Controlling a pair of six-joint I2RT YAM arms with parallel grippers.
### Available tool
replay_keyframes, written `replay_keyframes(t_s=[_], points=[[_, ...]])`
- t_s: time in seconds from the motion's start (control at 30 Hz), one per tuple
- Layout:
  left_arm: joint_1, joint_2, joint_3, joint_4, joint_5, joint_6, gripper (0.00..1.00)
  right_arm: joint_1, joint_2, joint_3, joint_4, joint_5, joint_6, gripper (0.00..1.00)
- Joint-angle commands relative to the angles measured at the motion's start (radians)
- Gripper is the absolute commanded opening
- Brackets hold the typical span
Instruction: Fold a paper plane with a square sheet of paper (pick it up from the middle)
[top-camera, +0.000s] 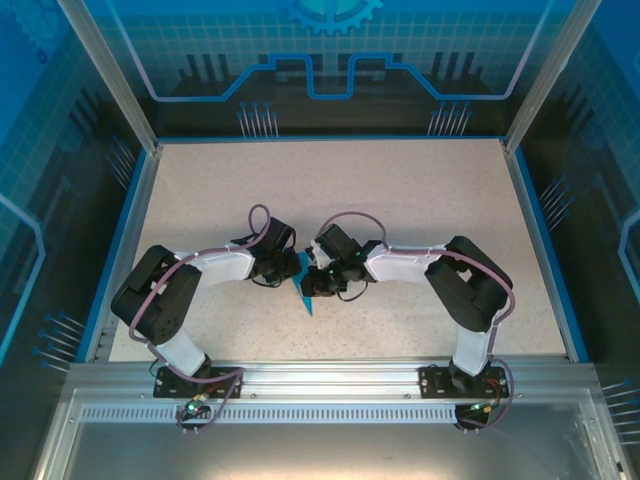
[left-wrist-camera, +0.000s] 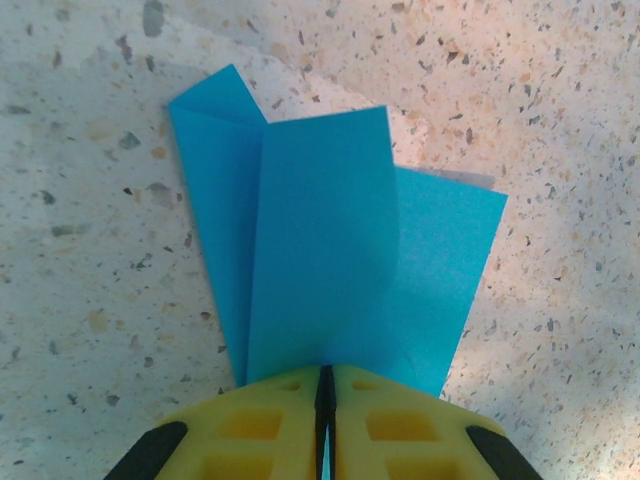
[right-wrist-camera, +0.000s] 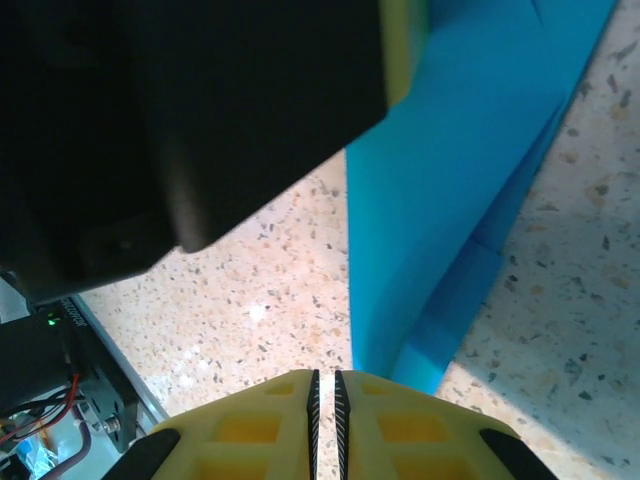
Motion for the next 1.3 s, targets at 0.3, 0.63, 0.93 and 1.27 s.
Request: replay_keyframes(t_s=[0.3,0.63,0.93,1.27], points=[[0.001,-0.022,0.008,-0.057,-0.029,-0.010,0.15,0.001,0.057,-0.026,-0.021,0.030,0.024,0.15],[0.001,-0.147,-0.029,0.029,0.051,-0.011,0.21,-0.002,0.093,-0.030,-0.040,0.035,0.042,0.12],[0.001,-0.174,-0.154,0.156,0.151,-0.089,0.12,-0.011,0.106,-0.030,-0.047,0.025,0.058,0.10],[0.001,-0.081,-0.166,0.190,0.145,-0.091,0.08,-0.014,0.116,-0.031,-0.057,0.016,0.060,0.09]])
